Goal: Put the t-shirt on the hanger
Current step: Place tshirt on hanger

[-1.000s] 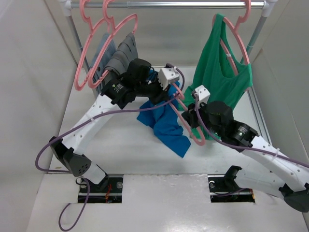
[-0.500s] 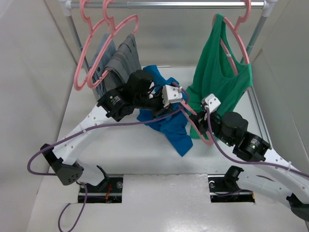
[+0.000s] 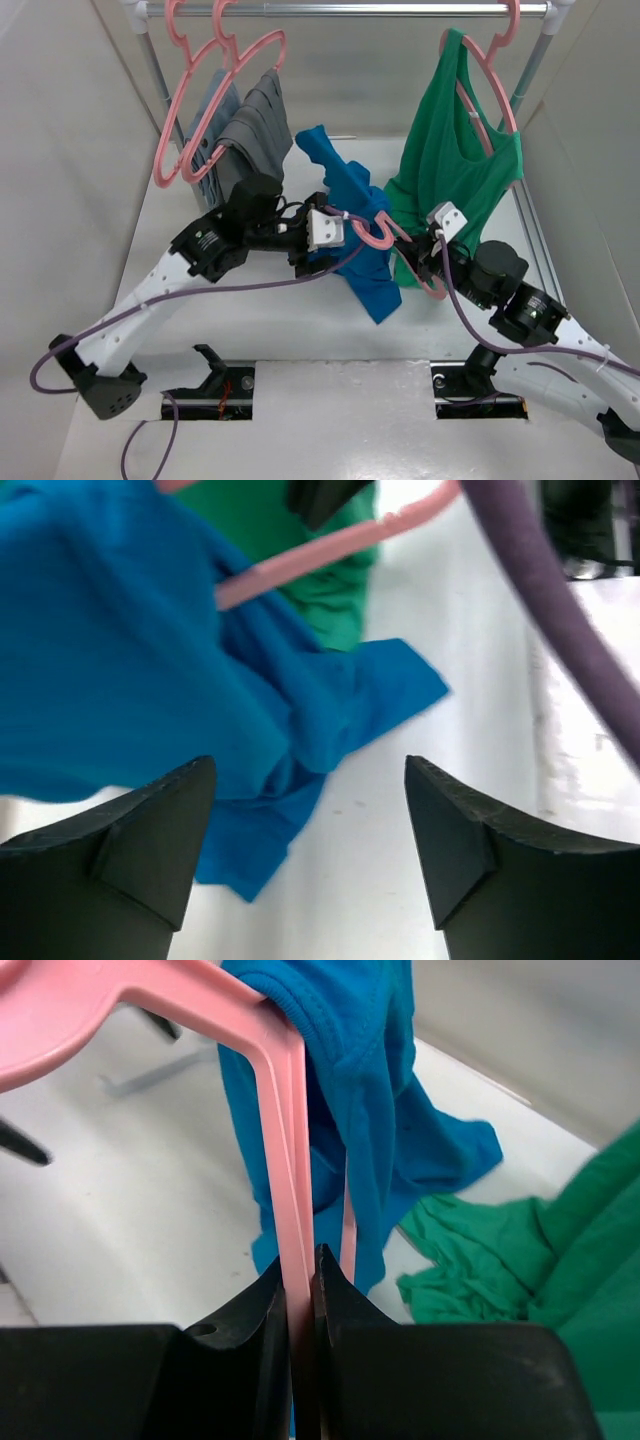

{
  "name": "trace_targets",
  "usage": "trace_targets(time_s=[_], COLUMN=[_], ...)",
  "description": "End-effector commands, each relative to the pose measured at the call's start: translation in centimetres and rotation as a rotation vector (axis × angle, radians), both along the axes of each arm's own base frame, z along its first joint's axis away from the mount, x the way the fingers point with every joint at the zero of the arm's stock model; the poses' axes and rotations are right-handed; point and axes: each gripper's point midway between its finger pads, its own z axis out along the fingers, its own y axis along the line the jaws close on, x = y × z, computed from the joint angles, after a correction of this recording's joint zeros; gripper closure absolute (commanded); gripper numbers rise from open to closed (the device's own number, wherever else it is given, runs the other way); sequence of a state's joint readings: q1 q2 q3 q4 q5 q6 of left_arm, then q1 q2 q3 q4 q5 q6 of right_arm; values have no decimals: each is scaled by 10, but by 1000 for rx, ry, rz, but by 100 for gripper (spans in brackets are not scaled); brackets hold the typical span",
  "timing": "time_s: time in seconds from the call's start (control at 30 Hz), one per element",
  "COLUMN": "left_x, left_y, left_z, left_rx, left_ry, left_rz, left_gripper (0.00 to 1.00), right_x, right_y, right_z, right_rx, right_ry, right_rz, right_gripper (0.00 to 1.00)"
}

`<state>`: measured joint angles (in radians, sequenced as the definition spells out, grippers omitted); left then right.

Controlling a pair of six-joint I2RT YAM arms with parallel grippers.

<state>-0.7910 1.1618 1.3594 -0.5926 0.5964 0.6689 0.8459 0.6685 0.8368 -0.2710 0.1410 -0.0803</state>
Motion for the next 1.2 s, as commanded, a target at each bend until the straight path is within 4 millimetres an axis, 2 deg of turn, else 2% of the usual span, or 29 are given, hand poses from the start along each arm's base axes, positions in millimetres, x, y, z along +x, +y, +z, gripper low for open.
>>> trace_targets(time_s=[0.0,0.03,0.07,0.13,0.17,0.27,0.3,0.37,0.4,0.43,0.5,0.53,0.57,0.6,0.63,0.67,0.77,0.8,0.87,0.93,0.97,1.0,1.1,1.13,1.17], left_x=[-3,-11,-7,0,11,38,43,44,34,30,15,17,17,20,28,35,60,66,76,77,74,57,19,11,13], left_y=[7,16,17,20,22,21,25,23,23,24,33,36,40,44,53,55,70,70,70,67,63,50,29,28,25], left_z=[105,122,115,131,132,128,130,127,119,120,133,122,123,119,116,101,80,84,83,92,92,98,90,99,88], left_rx=[-336,-389,-388,-434,-420,-398,-423,-430,-452,-480,-573,-582,-624,-631,-637,-609,-598,-630,-642,-679,-673,-656,-588,-599,-550], left_ry=[-357,-448,-494,-600,-621,-552,-491,-435,-369,-347,-341,-309,-271,-250,-241,-216,-180,-188,-214,-239,-245,-291,-319,-309,-260], left_rz=[18,12,18,45,99,227,296,305,293,289,285,317,350,387,463,508,695,719,744,729,696,549,285,261,272], left_gripper=[22,19,15,7,5,5,8,10,12,15,24,34,55,62,64,64,39,34,27,26,26,26,20,20,20], right_x=[10,9,7,7,7,5,5,6,5,7,8,8,8,7,7,7,3,2,2,1,1,1,5,7,8], right_y=[-11,-9,-10,-8,-8,-9,-10,-11,-11,-9,-7,-7,-7,-5,-5,-5,0,1,5,8,8,8,7,10,11], right_z=[31,31,33,31,31,34,38,38,38,35,33,33,33,33,33,33,33,33,33,35,35,35,32,29,30], right_rx=[119,119,118,118,118,125,131,141,148,140,133,133,133,141,142,142,142,142,142,143,143,143,143,134,131], right_ry=[-75,-74,-86,-86,-86,-92,-98,-91,-85,-78,-72,-72,-72,-65,-65,-65,-63,-63,-62,-63,-63,-63,-49,-41,-38], right_rz=[-83,-72,-61,-52,-52,-52,-52,-63,-63,-63,-63,-63,-63,-55,-55,-55,-15,-6,10,22,22,22,3,3,3], right_gripper=[100,100,100,100,100,100,100,100,100,100,100,100,100,100,100,100,100,100,100,100,100,100,100,100,100])
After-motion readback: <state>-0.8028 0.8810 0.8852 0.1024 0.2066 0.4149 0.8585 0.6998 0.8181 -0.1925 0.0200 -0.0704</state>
